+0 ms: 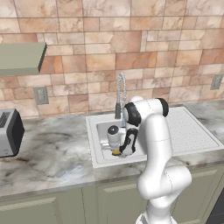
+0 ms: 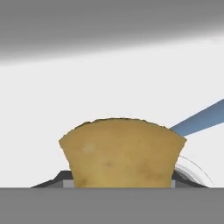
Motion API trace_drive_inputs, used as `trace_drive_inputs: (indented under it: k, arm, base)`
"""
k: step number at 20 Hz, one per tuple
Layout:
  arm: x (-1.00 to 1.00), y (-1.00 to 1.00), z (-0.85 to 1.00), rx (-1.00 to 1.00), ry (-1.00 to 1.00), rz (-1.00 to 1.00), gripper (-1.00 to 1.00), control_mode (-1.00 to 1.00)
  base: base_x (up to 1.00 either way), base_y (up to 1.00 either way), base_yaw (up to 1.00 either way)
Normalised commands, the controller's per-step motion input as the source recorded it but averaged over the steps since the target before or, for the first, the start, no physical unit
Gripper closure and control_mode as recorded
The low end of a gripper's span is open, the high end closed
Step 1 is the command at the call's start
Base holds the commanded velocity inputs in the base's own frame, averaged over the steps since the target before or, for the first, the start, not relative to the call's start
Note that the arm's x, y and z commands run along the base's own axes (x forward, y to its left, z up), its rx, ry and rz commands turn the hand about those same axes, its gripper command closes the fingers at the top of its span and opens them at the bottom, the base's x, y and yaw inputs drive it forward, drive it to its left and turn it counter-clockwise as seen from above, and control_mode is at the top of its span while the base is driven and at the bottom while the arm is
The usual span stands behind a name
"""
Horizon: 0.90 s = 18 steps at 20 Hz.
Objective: Soak the sponge with water for a few seconds and then drop it inside the sink.
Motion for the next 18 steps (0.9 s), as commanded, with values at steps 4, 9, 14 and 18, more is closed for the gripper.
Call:
trace_drive_inputs:
  k: [4,9,14,18]
  arm:
    - [0.00,0.00,0.00,0.00,0.00,0.00,1.00,-1.00]
    - [0.00,0.00,0.00,0.00,0.00,0.00,1.00,-1.00]
    - [0.00,0.02,0.00,0.00,0.00,0.00,1.00,-1.00]
    - [0.06,0.00,-0.02,0.03,0.03,0.00,1.00,-1.00]
  base:
    - [0.00,0.00,0.00]
    - [0.00,0.00,0.00]
    - [0.00,0.00,0.00]
    - [0.00,0.00,0.00]
